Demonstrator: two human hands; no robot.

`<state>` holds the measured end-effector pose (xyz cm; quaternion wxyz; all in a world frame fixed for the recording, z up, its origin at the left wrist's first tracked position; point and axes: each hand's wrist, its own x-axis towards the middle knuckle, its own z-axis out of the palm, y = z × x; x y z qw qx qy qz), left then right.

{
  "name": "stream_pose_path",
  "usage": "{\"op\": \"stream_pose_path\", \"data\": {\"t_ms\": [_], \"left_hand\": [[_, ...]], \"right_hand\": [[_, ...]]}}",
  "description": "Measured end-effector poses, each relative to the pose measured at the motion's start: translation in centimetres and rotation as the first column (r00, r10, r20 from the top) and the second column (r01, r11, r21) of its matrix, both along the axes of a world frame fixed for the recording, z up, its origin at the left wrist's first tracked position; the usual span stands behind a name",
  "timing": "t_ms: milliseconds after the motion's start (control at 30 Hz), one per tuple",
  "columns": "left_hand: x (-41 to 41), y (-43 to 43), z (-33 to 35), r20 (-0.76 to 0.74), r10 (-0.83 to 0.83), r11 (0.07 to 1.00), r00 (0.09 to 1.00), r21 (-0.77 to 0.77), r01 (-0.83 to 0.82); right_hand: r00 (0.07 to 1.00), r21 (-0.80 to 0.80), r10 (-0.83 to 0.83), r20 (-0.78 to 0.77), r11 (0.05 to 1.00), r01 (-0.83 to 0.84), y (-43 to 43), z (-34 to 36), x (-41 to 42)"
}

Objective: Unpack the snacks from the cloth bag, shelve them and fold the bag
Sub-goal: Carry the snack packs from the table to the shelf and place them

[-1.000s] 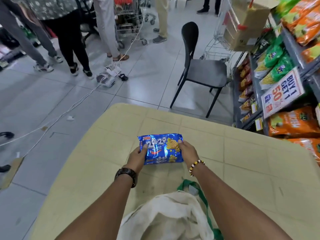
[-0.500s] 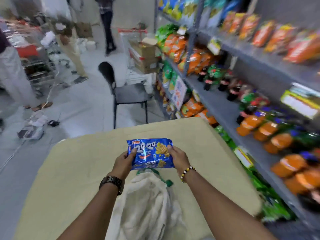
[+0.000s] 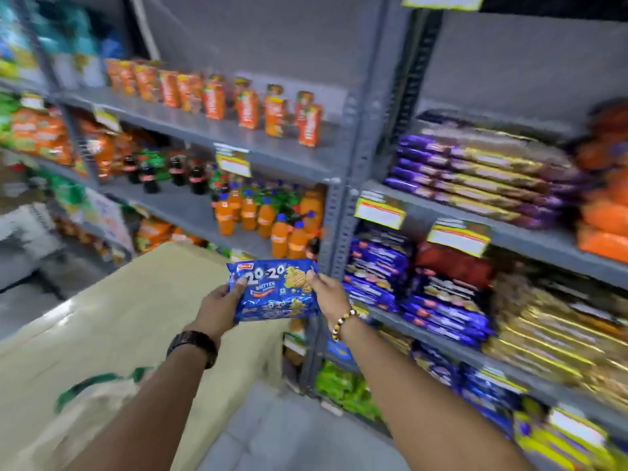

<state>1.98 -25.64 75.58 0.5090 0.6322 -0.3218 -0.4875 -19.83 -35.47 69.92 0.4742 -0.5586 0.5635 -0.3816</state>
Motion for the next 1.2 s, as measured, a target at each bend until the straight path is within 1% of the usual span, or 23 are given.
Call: {"op": "stream_pose_path", "data": {"t_ms": [167,233,300,400,467,567,667,733,767,900,967,1000,1033,1100,1200], "left_hand": [[-13.1,-2.0,-0.3,0.003,-0.201,0.979,0.980,0.036,0.200],[-17.4,-2.7,-1.3,0.016,-0.282,0.959,0.959,0.041,0.281],[-21.9,-3.2,-2.7,0.059,-0.333,0.942,0.941,0.059,0.330],[-29.0,-2.1,-2.2,0.078,-0.408,0.912,0.910,0.073,0.403],[-33.2,-1.1,-1.5,0.051,-0.454,0.888,0.889,0.106,0.447],[-38.2,0.1,-1.8,0.035,-0.508,0.856,0.861,0.131,0.500],[-41.7,0.6,-3.4,0.031,-0.547,0.826,0.836,0.182,0.534],[-43.6,1.0,-4.9,0.027,-0.582,0.804,0.813,0.169,0.570],[-44.6,1.2,-5.8,0.023,-0.589,0.796,0.808,0.187,0.575],[-47.5,1.7,-10.6,0.016,-0.627,0.759,0.779,0.239,0.606],[-48.7,1.4,-14.4,0.006,-0.653,0.730,0.757,0.271,0.628],[-49.4,1.0,-16.8,-0.004,-0.663,0.718,0.749,0.281,0.637],[-50.1,0.8,-18.9,-0.009,-0.667,0.712,0.745,0.288,0.641],[-51.7,0.0,-23.3,-0.013,-0.668,0.708,0.744,0.297,0.641],[-53.9,-1.6,-31.3,0.002,-0.667,0.708,0.745,0.315,0.633]], "right_hand": [[0.972,0.021,-0.233,-0.027,0.972,0.234,3.4,1.8,-14.2],[0.962,0.037,-0.270,-0.044,0.962,0.272,5.3,2.8,-19.1],[0.948,0.061,-0.315,-0.047,0.946,0.318,7.0,3.2,-24.4],[0.924,0.098,-0.383,0.009,0.920,0.381,9.3,3.4,-31.1],[0.919,0.113,-0.395,0.000,0.913,0.393,10.8,3.4,-34.7],[0.897,0.153,-0.441,0.033,0.889,0.431,13.2,3.2,-39.1],[0.875,0.175,-0.483,0.033,0.865,0.470,15.4,2.2,-42.4],[0.852,0.188,-0.522,0.037,0.841,0.507,16.7,0.5,-44.0],[0.838,0.195,-0.545,0.031,0.825,0.530,17.2,-0.8,-44.9],[0.814,0.293,-0.580,0.012,0.781,0.552,18.9,-7.8,-47.8],[0.792,0.327,-0.611,0.010,0.750,0.575,19.2,-11.7,-49.1],[0.768,0.344,-0.641,0.012,0.723,0.598,19.3,-11.9,-48.9],[0.732,0.349,-0.682,0.002,0.686,0.638,19.3,-12.2,-48.9],[0.677,0.347,-0.736,0.009,0.637,0.688,18.9,-15.3,-49.8],[0.643,0.325,-0.765,-0.037,0.600,0.731,17.9,-22.1,-51.8]]}}
